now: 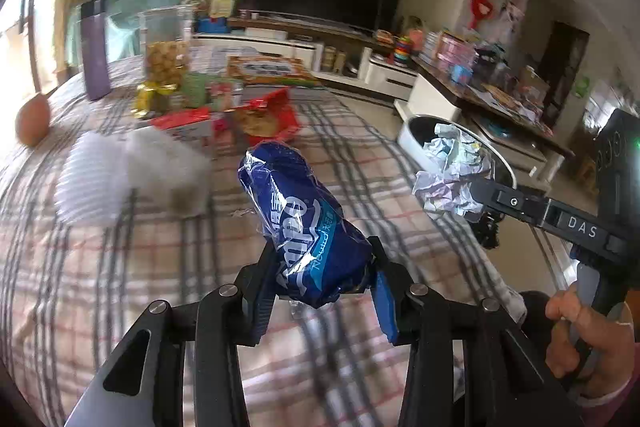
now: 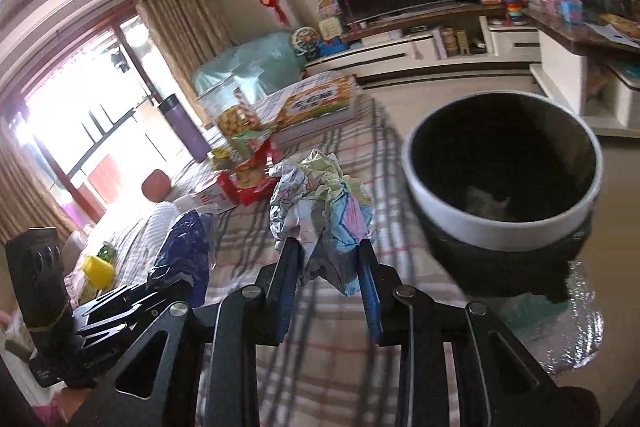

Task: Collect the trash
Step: 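Carry both items over the bin and open both grippers to drop them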

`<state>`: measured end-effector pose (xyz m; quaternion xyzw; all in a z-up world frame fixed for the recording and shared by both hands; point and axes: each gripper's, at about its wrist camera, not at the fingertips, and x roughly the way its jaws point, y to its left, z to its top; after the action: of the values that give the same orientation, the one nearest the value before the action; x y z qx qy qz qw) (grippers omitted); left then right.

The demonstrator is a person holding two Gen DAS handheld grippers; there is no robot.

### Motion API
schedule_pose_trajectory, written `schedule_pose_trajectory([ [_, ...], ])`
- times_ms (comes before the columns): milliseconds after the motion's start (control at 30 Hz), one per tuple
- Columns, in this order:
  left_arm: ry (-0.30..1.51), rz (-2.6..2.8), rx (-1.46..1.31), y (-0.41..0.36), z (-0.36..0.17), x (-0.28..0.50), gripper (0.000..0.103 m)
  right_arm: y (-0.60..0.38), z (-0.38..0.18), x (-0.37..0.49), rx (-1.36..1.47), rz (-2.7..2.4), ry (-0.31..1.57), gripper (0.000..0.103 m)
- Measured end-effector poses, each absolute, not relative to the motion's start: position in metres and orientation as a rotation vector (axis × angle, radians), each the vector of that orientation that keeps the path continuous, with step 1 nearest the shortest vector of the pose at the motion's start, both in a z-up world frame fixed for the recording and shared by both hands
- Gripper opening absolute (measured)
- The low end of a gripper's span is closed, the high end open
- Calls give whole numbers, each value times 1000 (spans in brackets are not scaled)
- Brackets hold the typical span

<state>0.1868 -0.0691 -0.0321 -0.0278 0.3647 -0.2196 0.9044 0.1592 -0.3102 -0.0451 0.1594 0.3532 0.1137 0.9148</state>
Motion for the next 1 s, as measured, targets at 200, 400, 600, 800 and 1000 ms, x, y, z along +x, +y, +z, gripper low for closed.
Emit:
schedule_pose_trajectory([
  [200,759,-504,-26,-94,-36,205,41,-336,-40,152,344,173,709,29],
  [400,758,-537,-2,-116,-38,221,41,-358,-36,149,356,118,692,29],
  [600,755,-566,8,-133,-39,234,41,-377,-35,150,365,81,680,29],
  [800,759,-598,32,-152,-41,249,41,-394,-32,152,366,46,673,29],
  [1000,749,-625,45,-167,-38,256,41,-406,-33,159,365,20,678,29],
])
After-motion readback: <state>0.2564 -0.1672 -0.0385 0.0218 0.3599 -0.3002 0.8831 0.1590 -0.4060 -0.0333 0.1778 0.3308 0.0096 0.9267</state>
